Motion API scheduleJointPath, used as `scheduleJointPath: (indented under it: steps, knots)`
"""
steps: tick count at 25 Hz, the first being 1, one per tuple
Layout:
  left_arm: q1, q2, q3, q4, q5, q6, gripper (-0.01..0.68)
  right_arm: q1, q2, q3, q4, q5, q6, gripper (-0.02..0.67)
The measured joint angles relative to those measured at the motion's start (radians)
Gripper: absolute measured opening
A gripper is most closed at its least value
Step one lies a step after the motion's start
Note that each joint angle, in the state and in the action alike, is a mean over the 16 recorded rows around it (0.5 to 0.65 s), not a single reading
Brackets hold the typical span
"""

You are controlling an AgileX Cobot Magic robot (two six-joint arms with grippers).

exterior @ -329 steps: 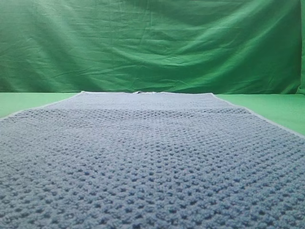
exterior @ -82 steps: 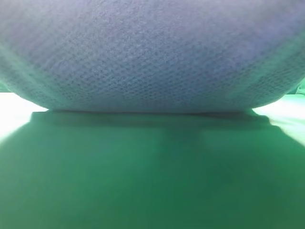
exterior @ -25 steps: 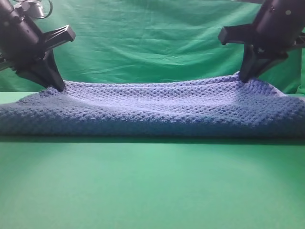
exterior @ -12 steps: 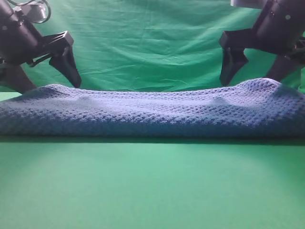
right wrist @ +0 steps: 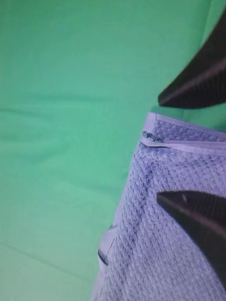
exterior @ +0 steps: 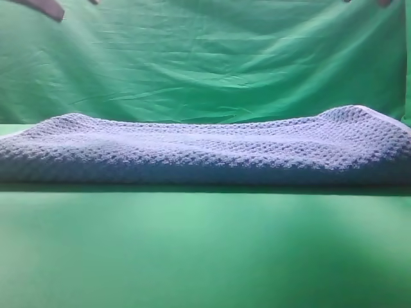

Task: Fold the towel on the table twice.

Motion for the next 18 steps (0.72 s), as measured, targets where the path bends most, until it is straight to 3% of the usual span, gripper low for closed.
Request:
scheduleJointPath:
  steps: [5,9,18]
  knots:
    - [0.000,-0.174,0.000,0.080,0.089,-0.100,0.145,-0.001,-0.129,-0.042,-0.001,0.130,0.000,0.095]
    - [0.000,-0.306,0.000,0.210,0.169,-0.244,0.039,-0.001,-0.232,-0.054,-0.001,0.200,0.002,0.017]
    - [0.000,-0.563,0.012,0.571,0.346,-0.616,0.000,-0.001,-0.459,-0.026,0.006,0.284,0.009,0.000]
